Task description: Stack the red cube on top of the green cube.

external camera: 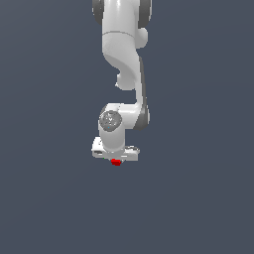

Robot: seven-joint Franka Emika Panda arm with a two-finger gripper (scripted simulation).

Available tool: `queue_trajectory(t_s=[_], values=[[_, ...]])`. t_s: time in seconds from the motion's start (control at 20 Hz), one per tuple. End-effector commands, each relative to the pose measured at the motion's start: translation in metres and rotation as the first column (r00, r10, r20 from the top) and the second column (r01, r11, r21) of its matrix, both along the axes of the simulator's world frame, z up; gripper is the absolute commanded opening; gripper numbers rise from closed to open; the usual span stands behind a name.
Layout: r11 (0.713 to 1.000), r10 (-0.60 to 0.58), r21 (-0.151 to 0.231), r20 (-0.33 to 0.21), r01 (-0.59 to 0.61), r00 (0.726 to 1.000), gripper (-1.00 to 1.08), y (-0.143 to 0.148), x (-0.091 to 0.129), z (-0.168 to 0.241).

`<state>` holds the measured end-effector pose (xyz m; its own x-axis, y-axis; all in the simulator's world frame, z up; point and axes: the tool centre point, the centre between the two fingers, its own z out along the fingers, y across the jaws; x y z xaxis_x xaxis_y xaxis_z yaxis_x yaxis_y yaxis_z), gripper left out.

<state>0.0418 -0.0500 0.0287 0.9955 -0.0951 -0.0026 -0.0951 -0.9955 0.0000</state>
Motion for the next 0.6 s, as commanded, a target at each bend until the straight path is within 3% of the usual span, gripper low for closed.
queue_trajectory(t_s=[0.0, 0.55], values=[[1.000, 0.000, 0.000, 0.002, 0.000, 1.000, -1.00, 0.000, 0.000, 0.011], [1.000, 0.000, 0.000, 0.003, 0.000, 1.000, -1.00, 0.000, 0.000, 0.080]])
